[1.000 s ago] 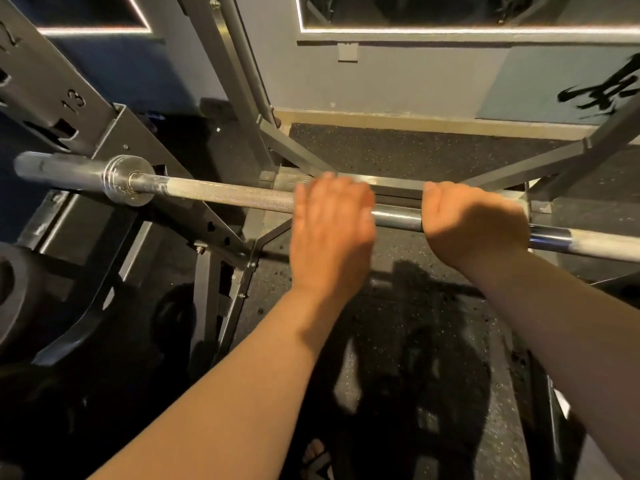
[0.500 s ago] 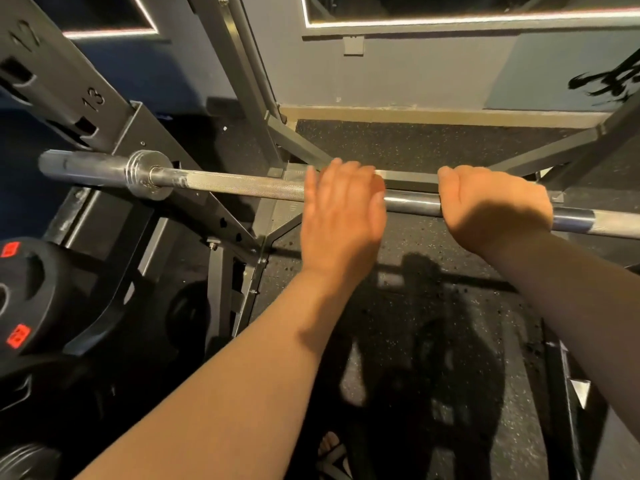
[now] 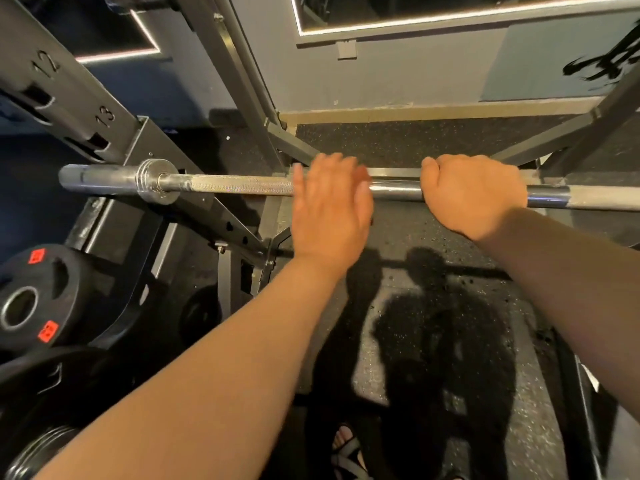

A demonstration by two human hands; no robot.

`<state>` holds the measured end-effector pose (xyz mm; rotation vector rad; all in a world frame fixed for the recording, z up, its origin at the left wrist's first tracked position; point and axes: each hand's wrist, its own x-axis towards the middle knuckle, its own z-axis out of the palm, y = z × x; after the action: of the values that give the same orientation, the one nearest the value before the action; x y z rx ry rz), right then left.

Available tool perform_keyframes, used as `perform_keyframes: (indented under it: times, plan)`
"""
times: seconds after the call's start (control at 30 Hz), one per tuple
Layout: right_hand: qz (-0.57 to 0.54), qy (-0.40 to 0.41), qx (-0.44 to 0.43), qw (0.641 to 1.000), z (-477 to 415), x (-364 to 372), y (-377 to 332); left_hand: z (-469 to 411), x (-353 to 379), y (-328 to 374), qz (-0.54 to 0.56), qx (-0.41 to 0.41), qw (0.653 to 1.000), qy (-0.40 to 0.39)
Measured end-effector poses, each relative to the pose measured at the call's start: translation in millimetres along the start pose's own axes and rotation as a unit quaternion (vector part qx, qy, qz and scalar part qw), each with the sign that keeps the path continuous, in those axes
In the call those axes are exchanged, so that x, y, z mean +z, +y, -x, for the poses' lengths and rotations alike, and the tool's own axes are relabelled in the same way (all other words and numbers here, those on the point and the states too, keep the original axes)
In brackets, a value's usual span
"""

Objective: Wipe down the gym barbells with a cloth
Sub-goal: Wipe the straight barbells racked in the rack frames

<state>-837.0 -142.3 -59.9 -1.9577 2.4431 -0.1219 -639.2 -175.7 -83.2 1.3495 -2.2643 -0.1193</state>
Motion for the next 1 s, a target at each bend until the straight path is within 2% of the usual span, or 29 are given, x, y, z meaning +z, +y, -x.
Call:
perform_keyframes:
  times: [0.1,0.17,0.2,0.3,0.4,0.47,0.53,0.67,0.73,0.8,0.9,0.93,1.0]
  plan:
    - [0.020,0.017,-0.022,0.999,0.9,0.3,0.2,-6.5,0.9,8.1,0.044,-0.131,0.989,0.060]
    - [0.020,0.039,-0.022,0.999,1.5,3.1,-0.2,-8.6,13.4,30.5,0.065,-0.178,0.980,0.063]
    - [0.018,0.053,-0.019,0.998,1.3,4.4,-0.5,-8.6,20.0,42.3,0.064,-0.166,0.982,0.060]
    - [0.039,0.060,-0.041,0.997,0.1,7.9,0.5,3.2,31.9,63.2,0.077,-0.034,0.996,0.015]
    - [0.037,0.089,-0.050,0.994,2.6,7.3,0.2,6.4,25.0,46.8,0.041,0.046,0.998,-0.009]
    - [0.013,0.117,-0.034,0.992,3.0,7.2,0.0,7.1,19.0,30.7,0.004,0.032,0.999,0.009]
    - [0.014,0.085,-0.023,0.996,3.9,9.5,0.6,9.5,16.3,21.1,0.015,-0.049,0.998,0.042]
    - [0.035,0.106,-0.040,0.993,4.4,10.3,1.2,4.4,27.2,53.1,0.086,-0.187,0.975,0.078]
    - [0.022,0.095,-0.028,0.995,5.3,9.1,-0.1,-0.3,34.8,75.1,0.117,-0.174,0.975,0.069]
    - [0.053,0.089,-0.039,0.994,5.6,10.0,0.6,3.8,40.4,84.8,0.126,-0.096,0.986,0.045]
    - [0.091,0.073,-0.076,0.990,6.8,9.9,2.6,9.6,31.0,61.7,0.072,-0.004,0.997,0.010]
    - [0.074,0.069,-0.077,0.992,5.6,8.9,3.6,10.1,25.7,50.8,0.053,-0.004,0.999,0.013]
    - [0.032,0.046,-0.065,0.996,3.3,4.6,5.5,8.2,15.2,30.9,0.041,-0.065,0.996,0.049]
